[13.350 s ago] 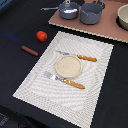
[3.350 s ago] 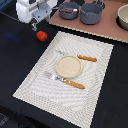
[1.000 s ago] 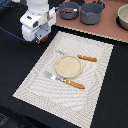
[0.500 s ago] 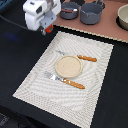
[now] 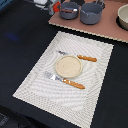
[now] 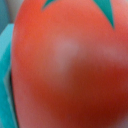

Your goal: Place the fish, sausage, and tomato into the frying pan.

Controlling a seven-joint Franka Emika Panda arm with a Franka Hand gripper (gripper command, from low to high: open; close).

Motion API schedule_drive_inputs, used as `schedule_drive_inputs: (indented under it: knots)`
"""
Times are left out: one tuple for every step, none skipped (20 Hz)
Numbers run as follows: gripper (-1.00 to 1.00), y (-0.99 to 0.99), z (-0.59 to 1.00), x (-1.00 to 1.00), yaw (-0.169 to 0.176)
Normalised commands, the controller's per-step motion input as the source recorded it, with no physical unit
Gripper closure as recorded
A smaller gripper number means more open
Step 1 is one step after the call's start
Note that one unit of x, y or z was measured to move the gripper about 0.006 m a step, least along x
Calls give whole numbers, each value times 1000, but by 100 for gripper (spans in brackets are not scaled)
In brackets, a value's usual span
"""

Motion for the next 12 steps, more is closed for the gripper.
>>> schedule_drive_inputs:
  knots:
    - [100,931,529,429,0]
    - [100,926,454,420,0]
    - [100,923,411,426,0]
    - [100,914,343,426,0]
    - [100,917,317,431,0]
    - [100,903,266,434,0]
    - [100,891,220,451,0]
    - [100,846,140,491,0]
    - [100,760,0,534,0]
    - [100,700,0,526,0]
    - [100,649,-80,480,0]
    - [100,643,-166,426,0]
